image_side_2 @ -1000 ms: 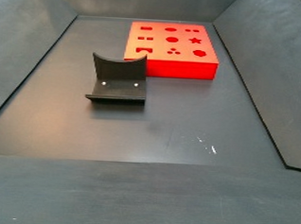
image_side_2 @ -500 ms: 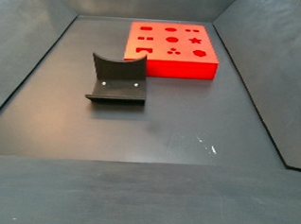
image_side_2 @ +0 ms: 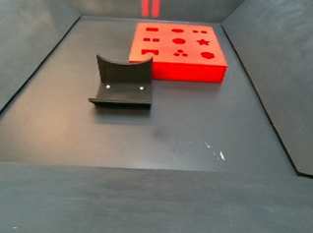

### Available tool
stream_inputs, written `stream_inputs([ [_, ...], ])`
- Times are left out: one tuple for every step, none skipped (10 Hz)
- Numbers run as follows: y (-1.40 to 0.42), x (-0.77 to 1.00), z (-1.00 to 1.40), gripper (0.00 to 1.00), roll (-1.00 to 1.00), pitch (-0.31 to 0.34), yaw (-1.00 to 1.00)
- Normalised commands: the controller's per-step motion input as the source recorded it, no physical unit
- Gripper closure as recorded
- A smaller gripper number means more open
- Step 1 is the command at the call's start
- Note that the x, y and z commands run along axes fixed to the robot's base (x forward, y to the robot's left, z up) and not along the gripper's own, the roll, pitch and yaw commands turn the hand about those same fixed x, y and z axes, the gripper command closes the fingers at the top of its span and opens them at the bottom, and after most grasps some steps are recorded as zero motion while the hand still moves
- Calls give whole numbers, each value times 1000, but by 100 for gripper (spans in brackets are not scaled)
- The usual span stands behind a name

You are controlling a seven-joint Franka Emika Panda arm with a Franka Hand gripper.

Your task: Insert the double-square object.

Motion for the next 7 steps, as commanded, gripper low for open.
stream_inputs([
  [57, 0, -491, 100, 0, -70, -211],
  [71, 0, -417, 100, -21, -97, -177],
  [6, 0, -269, 100, 0, -59, -120],
  [0, 0, -283, 100, -1, -60, 0],
  [0, 0, -286, 100, 0, -30, 0],
  [0, 0, -240, 100, 0, -1, 0],
  [-31, 71, -289, 100, 11, -6, 46],
])
